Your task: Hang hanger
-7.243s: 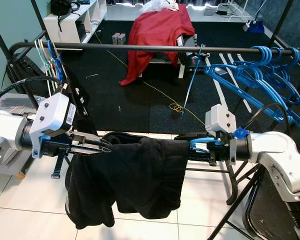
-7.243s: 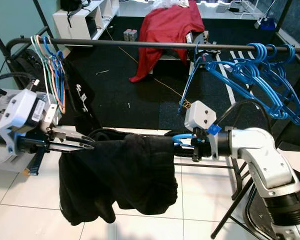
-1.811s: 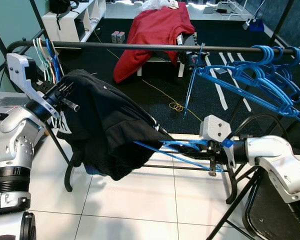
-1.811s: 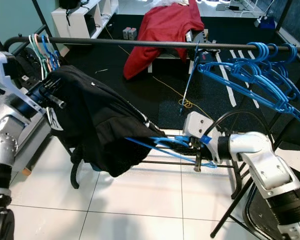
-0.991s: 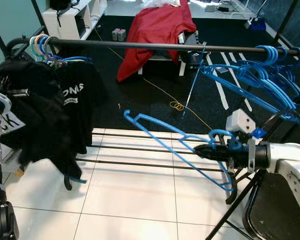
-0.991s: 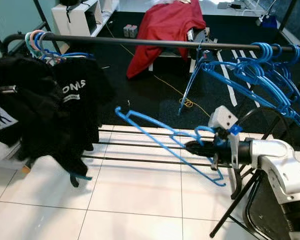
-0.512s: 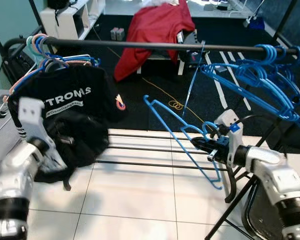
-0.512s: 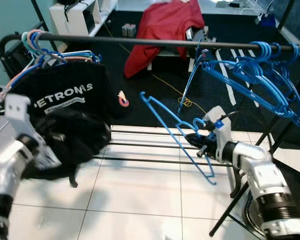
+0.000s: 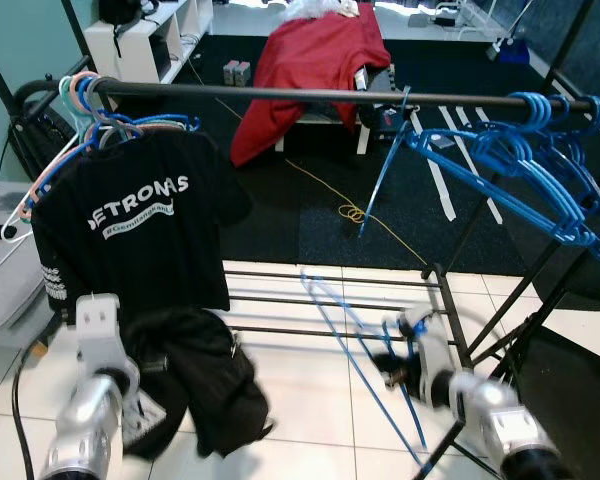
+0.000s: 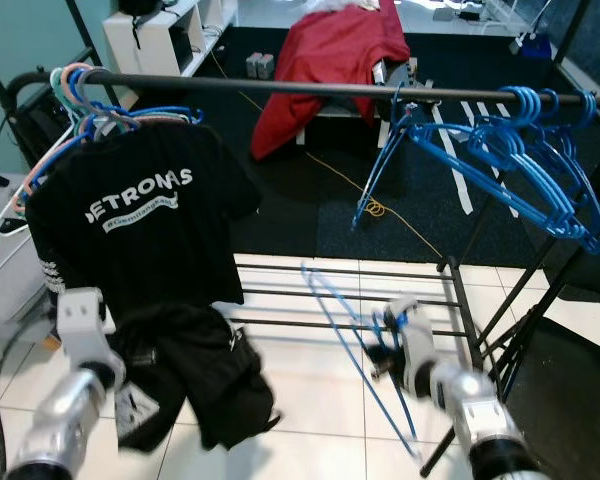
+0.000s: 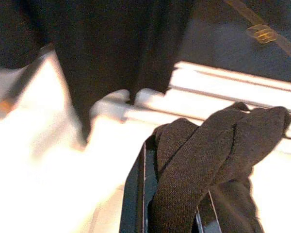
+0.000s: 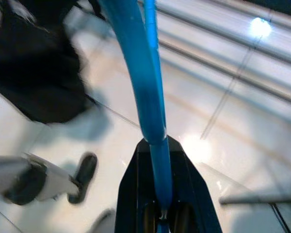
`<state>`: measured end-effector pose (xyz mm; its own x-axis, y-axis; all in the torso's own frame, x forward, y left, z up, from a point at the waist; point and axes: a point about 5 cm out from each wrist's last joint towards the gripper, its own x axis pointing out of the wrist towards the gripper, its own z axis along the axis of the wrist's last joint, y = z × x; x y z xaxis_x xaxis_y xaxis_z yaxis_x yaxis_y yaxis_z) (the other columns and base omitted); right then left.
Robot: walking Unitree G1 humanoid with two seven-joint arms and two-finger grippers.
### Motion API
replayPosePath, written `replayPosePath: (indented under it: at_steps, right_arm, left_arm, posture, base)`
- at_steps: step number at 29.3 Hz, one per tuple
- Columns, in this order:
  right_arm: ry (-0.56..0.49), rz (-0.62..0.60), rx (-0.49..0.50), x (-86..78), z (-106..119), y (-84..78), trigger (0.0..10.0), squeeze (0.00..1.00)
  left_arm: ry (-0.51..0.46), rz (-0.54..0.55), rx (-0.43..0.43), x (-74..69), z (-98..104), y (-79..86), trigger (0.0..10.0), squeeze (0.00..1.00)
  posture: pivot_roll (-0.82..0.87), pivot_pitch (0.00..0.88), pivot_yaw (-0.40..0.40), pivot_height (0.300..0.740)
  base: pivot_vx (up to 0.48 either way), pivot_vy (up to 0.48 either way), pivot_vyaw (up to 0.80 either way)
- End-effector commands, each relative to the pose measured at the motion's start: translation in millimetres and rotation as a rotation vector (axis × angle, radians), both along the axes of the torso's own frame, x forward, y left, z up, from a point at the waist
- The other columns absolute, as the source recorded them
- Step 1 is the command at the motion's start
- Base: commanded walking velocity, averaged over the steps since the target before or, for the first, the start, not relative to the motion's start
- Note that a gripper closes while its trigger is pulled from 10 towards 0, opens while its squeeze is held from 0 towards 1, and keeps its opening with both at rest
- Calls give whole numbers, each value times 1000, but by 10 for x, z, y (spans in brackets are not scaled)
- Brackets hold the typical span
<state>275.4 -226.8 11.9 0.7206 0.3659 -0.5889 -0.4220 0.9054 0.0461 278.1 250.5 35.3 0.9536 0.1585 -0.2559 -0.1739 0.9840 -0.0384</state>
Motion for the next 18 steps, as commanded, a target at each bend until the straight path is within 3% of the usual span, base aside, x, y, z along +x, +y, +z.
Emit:
replayPosePath:
  at_steps: [1,5,6,8,11,12,16,18]
  right_arm:
    - [19,-125,-35,-99,-157,-75,10000,0]
    - [-25,-212,-43,-67,-124,-168,10000,0]
    - [-26,-219,-89,-82,-129,-226,10000,0]
    - [-41,-240,-163,-113,-126,-355,10000,0]
    - [-62,-272,-183,-125,-122,-416,10000,0]
    - [-84,-295,-187,-117,-118,-422,10000,0]
    - [-102,-322,-170,-105,-109,-420,10000,0]
    - [-106,-389,-108,-115,-108,-444,10000,0]
  left_arm:
    - [51,55,34,-100,-126,51,10000,0]
    - [103,20,44,-218,-268,28,10000,0]
    - [125,2,-12,-278,-341,-11,10000,0]
    - [91,-6,-71,-332,-361,-46,10000,0]
    - [41,-72,-67,-338,-336,-128,10000,0]
    - [38,-113,-50,-335,-344,-191,10000,0]
    - [45,-109,-47,-334,-357,-203,10000,0]
    - [42,-121,-35,-334,-358,-221,10000,0]
  posture:
    - [-62,107,8,740]
    - [-56,95,-1,740]
    - [-56,93,-4,740]
    - [-50,92,-9,740]
    - [-40,89,-16,740]
    - [-40,89,-16,740]
    - [-34,90,-18,740]
    - [-36,92,-20,740]
  base:
    - [0,0,769]
    - [0,0,759]
    - [0,0,744]
    - [0,0,744]
    - [0,0,744]
    - [0,0,744]
    - [0,0,744]
    - [0,0,744]
